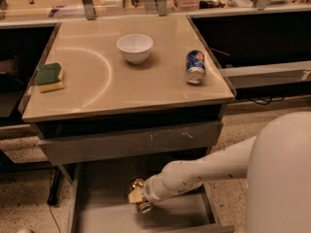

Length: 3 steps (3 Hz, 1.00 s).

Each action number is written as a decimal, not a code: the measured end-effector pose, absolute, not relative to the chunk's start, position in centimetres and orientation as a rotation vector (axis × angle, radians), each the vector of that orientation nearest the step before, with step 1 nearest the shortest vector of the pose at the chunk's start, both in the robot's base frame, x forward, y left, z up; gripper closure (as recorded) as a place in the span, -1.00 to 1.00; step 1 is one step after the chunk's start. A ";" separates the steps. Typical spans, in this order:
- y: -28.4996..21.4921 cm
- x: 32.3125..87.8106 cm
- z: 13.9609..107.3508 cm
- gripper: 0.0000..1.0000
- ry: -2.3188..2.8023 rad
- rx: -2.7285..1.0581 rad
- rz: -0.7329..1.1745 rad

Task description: Place orange can into middle drawer

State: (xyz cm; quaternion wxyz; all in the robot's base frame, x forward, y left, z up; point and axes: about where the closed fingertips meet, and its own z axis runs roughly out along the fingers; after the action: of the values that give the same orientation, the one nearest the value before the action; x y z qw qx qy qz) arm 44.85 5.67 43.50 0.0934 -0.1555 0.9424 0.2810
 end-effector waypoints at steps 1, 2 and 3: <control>5.4 45.7 41.3 1.00 2.802 -0.411 0.824; 5.5 46.1 39.5 1.00 2.810 -0.381 0.841; 6.2 46.3 38.1 1.00 2.824 -0.380 0.862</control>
Offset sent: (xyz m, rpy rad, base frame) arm 0.0188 -0.0012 -0.0624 0.0189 0.0360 -0.0767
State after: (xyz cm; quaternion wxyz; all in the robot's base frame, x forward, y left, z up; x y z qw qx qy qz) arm 46.34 6.20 38.08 0.0823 -0.1272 0.9454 0.2887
